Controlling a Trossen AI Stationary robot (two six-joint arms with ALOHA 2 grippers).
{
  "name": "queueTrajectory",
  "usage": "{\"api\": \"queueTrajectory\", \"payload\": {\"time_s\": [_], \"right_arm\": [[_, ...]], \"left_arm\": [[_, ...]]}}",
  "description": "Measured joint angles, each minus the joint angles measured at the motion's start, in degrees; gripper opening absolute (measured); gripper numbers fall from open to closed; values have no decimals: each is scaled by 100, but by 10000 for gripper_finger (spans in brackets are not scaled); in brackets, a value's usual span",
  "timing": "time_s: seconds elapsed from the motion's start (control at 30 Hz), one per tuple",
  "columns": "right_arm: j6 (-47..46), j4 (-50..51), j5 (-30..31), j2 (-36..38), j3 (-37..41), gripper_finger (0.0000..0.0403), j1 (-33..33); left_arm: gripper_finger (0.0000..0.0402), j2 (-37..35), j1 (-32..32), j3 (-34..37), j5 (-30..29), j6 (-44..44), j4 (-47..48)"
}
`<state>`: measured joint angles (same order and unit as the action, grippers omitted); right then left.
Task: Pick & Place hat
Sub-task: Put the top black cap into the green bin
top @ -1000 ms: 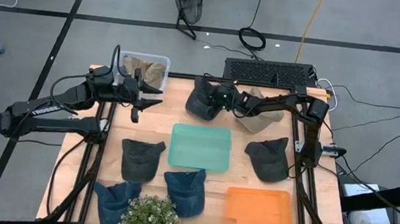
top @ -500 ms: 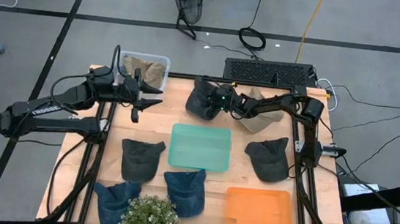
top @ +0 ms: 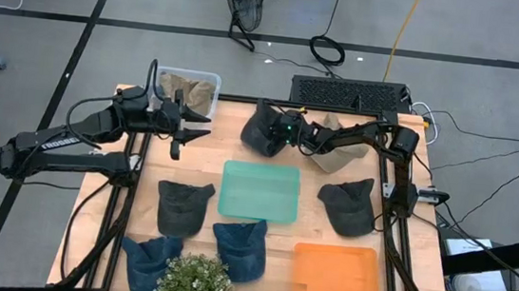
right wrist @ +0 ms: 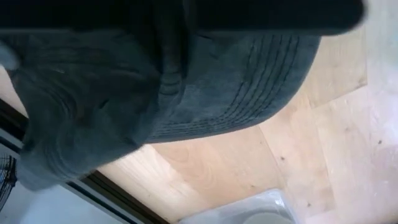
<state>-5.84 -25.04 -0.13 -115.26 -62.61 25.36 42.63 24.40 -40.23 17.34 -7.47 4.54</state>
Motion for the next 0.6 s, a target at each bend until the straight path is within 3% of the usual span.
{"api": "queueTrajectory", "payload": {"time_s": [0.07,0.3,0.6], "right_arm": [[159,-3,-1,0,0,12,-26],[919,228,8,345,13,17,-141],[1554,1658,10,1882,11,6,-350]], "left_arm": [[159,0,0,0,0,2,-1],[159,0,0,0,0,-15,41],[159,0,0,-2,-14,-24,141]]}}
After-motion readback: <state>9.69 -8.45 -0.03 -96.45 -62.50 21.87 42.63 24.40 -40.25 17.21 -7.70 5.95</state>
